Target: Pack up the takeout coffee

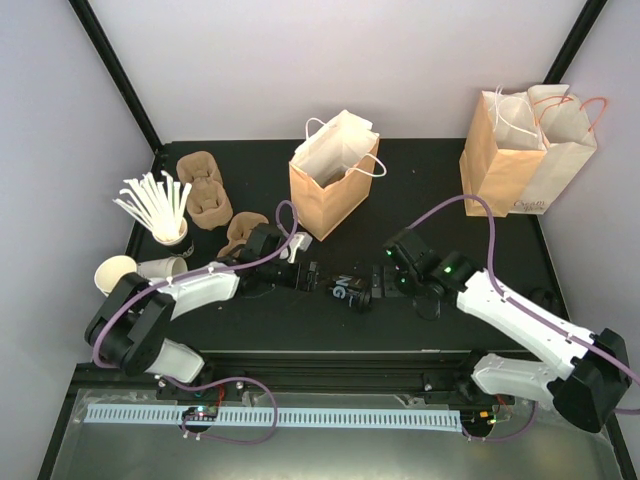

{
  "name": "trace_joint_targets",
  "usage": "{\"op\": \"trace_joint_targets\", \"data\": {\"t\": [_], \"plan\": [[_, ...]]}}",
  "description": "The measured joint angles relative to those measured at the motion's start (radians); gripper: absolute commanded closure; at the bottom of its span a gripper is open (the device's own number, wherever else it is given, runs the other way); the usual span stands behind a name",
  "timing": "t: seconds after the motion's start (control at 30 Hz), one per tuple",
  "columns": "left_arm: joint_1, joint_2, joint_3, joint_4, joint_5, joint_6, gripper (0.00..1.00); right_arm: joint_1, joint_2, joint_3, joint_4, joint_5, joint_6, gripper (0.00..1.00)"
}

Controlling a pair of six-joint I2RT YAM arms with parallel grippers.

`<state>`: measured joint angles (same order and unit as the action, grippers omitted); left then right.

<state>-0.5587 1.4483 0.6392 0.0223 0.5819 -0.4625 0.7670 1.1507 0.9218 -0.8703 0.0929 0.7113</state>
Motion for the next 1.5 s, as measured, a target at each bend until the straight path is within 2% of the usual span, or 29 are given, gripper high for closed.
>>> {"op": "trace_joint_targets", "data": {"t": [0.43,0.63,1.07,1.2,1.37,1.5], "plan": [[0.000,-0.051,0.000,-0.036,-0.047,0.036,0.01,0.000,-0.137,-0.157,0.088,0.008,-0.003,0.06],[0.000,-0.019,0.000,-0.022,-0.027,0.042,0.02,0.000,-0.204,-0.220,0.158,-0.037,-0.008,0.09],[-0.007,0.013,-0.008,0.040,0.043,0.044,0.03,0.000,-0.365,-0.409,0.380,-0.169,-0.007,0.08],[-0.008,0.003,-0.034,0.040,0.045,0.044,0.03,0.000,-0.394,-0.465,0.453,-0.224,-0.017,0.00],[-0.011,-0.091,-0.066,-0.002,0.027,0.045,0.03,0.000,-0.422,-0.478,0.509,-0.283,-0.086,0.00],[-0.026,-0.211,-0.085,-0.054,0.000,0.042,0.03,0.000,-0.380,-0.452,0.542,-0.332,-0.149,0.00]]}}
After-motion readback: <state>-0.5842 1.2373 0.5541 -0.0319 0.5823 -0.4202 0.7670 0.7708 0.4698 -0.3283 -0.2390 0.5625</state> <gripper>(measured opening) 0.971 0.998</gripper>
